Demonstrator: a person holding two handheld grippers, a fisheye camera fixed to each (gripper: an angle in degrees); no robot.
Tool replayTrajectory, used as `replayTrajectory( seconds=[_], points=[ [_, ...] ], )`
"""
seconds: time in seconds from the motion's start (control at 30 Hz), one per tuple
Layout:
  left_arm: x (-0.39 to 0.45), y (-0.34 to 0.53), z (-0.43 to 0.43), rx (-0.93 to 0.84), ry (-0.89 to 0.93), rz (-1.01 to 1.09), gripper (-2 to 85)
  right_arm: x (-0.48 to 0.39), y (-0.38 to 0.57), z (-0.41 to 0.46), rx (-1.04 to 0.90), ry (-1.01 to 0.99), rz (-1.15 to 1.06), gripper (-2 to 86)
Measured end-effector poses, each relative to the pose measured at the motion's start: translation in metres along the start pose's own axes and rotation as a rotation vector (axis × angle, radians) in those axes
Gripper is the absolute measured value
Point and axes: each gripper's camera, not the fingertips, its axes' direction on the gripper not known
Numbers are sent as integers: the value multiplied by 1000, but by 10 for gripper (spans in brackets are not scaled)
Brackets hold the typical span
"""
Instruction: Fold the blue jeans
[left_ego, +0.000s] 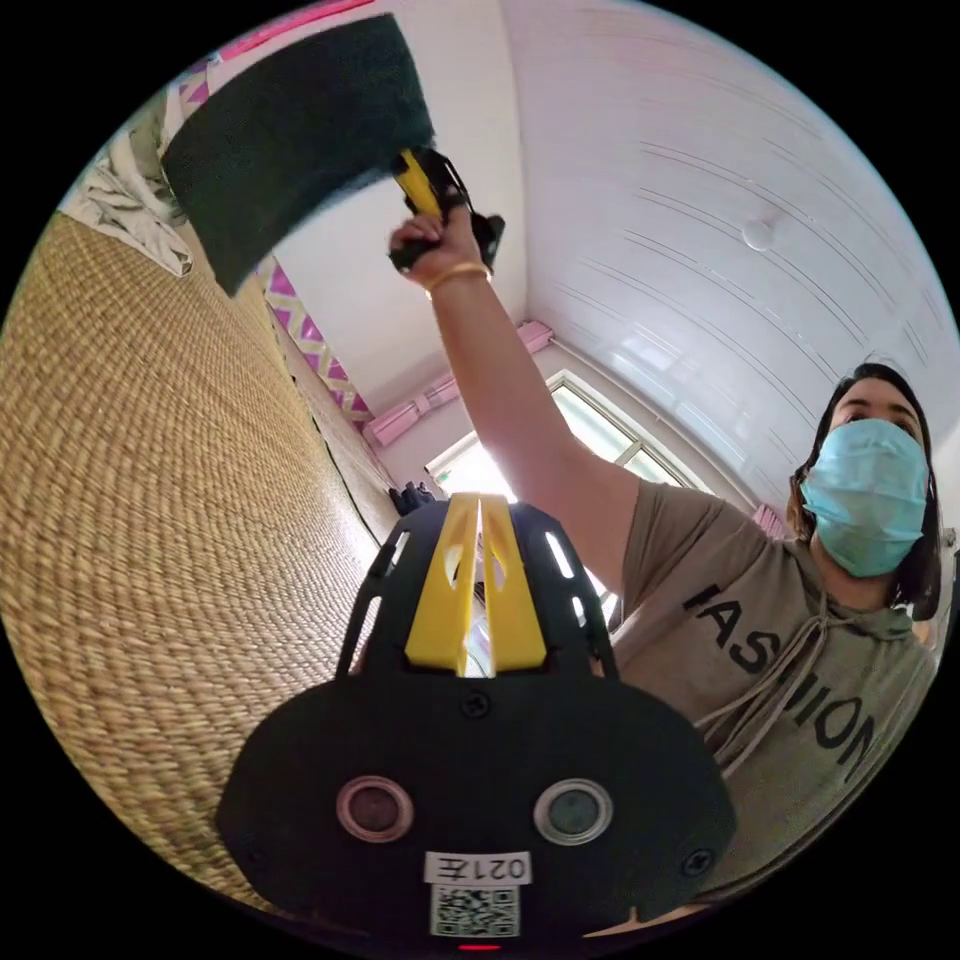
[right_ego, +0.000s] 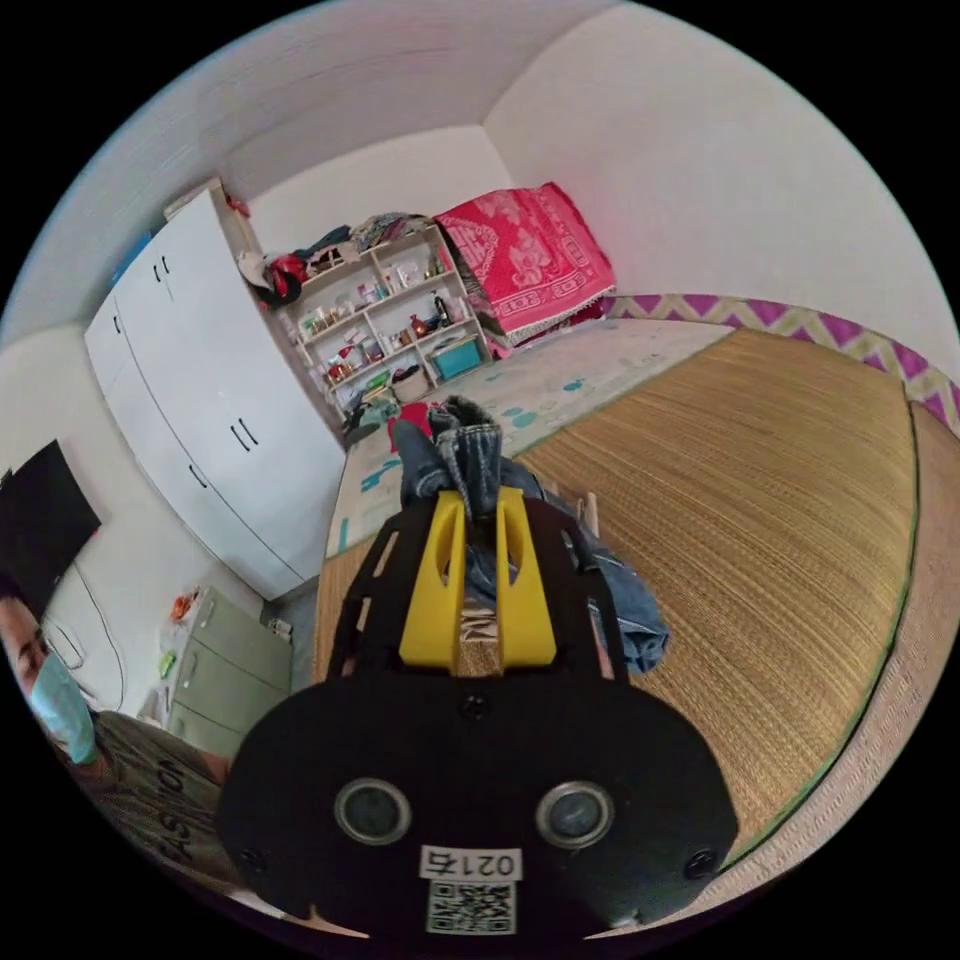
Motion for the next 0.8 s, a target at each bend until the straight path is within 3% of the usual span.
replayTrajectory(
  seconds=[0.17, 0.27, 0.47, 0.8],
  points=[
    [-9, -18, 12, -26, -65, -52, -9, 37, 103, -152, 21, 144, -26, 51],
    [-15, -34, 29, -85, -133, -99, -9, 21, 195, -175, -89, 248, -94, 50],
    [5, -77, 104, -271, -314, -81, -9, -18, 432, -101, -295, 342, -169, 52],
    [79, -133, 124, -123, -565, 36, -10, -25, 629, -24, -187, 219, -23, 81]
  ],
)
